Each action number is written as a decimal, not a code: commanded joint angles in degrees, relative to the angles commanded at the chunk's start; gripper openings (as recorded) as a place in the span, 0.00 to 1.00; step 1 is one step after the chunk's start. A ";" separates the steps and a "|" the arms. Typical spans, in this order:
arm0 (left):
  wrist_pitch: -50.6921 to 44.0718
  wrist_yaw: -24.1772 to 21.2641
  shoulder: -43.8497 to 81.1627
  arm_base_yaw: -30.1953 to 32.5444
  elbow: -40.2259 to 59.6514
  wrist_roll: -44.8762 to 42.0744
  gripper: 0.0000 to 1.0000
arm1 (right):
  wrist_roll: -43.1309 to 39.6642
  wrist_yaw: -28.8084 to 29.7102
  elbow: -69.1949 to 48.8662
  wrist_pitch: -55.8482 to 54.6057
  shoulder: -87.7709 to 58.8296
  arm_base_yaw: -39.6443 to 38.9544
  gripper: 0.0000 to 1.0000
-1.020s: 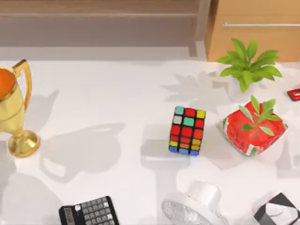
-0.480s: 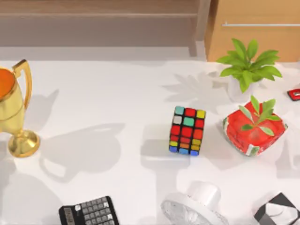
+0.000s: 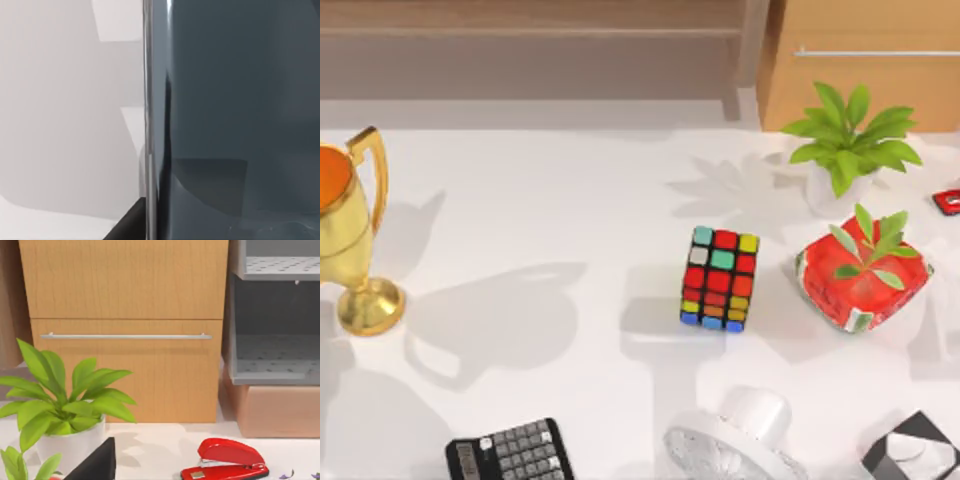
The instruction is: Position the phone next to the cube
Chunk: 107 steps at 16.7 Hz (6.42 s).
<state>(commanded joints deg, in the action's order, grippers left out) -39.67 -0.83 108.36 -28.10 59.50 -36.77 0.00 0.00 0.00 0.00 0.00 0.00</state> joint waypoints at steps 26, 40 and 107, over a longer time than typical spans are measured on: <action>-1.78 1.07 -3.78 21.14 26.54 24.64 0.00 | 0.00 0.00 0.00 0.00 0.00 0.00 1.00; -17.97 0.79 8.84 54.67 36.65 59.50 0.00 | 0.00 0.00 0.00 0.00 0.00 0.00 1.00; -13.26 1.08 15.81 59.62 28.33 66.51 0.00 | 0.00 0.00 0.00 0.00 0.00 0.00 1.00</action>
<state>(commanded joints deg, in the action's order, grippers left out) -52.93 0.24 124.18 31.51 87.84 29.73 0.00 0.00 0.00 0.00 0.00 0.00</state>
